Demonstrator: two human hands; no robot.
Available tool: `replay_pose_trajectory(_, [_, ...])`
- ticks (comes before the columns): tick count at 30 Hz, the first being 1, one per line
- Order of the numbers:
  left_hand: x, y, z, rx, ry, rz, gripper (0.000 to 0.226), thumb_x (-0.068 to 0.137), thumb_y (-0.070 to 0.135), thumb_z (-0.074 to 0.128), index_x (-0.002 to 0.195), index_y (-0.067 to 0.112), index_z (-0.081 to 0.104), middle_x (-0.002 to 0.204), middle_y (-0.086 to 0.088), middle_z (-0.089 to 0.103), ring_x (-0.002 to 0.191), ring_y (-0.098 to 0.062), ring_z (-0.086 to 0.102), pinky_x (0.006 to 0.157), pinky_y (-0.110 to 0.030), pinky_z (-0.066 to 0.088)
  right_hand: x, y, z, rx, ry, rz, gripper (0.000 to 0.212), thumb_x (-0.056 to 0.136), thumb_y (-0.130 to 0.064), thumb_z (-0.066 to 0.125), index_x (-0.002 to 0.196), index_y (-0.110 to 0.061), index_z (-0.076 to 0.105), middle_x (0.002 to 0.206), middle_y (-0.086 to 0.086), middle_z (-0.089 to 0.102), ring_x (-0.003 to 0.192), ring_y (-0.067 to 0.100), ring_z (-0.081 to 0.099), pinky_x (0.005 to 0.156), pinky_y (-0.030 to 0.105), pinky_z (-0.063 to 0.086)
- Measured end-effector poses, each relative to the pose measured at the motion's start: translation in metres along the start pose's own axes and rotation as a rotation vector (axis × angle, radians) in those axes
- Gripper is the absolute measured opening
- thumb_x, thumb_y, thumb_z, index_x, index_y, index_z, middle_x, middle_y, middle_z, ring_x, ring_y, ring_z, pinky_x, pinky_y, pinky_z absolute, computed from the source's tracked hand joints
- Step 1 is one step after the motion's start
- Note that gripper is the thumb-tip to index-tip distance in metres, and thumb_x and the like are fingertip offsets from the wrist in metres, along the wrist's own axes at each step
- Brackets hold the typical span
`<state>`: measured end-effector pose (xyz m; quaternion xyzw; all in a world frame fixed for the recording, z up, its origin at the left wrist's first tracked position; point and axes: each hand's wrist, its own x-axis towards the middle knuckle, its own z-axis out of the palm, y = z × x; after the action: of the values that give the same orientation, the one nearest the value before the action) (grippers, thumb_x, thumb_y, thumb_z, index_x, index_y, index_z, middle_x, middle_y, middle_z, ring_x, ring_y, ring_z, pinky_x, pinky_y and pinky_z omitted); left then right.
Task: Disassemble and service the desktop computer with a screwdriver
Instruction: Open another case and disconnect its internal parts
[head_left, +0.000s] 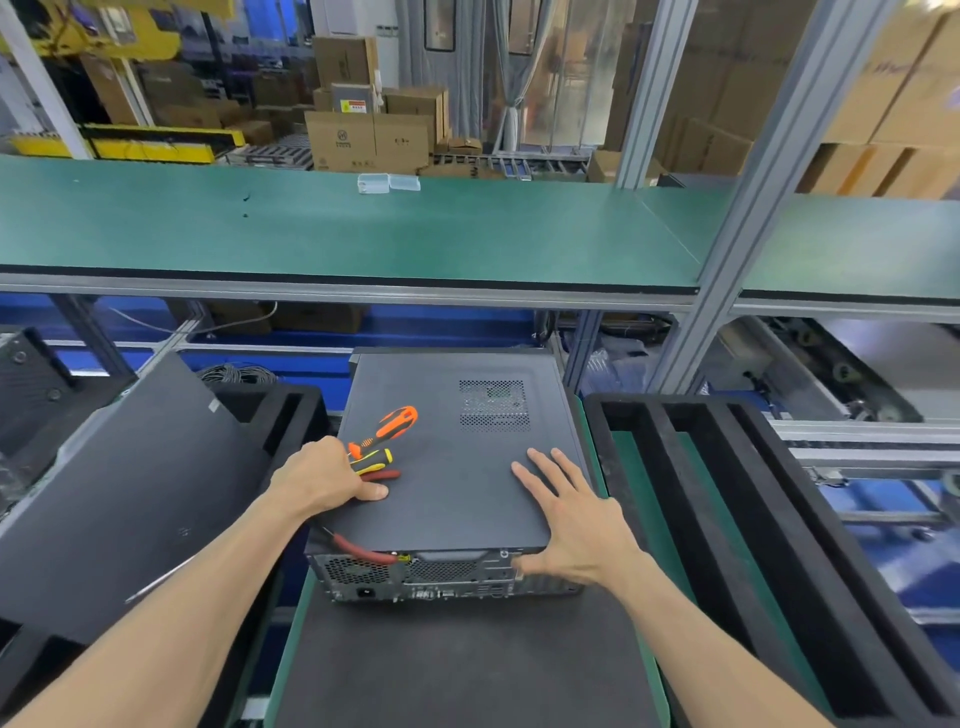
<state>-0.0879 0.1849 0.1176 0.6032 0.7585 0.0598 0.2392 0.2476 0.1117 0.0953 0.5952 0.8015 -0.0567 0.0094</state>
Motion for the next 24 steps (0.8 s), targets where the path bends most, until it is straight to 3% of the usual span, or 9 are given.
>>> replay_pose_trajectory(24, [0.031,-0.009,-0.016,0.125,-0.017,-0.012,0.059,0.061,0.068,0.083,0.081,0.018,0.059,0.078,0.001,0.066,0.073,-0.016,0.064,0.064,-0.03,0.048,0.029,0.0,-0.003,0.041,-0.027,0.022,0.115,0.066,-0.083,0.057,0.156,-0.045,-0.002,0.164,-0.021,-0.012,0.153,0.011,-0.015,0.1,0.062,0.044])
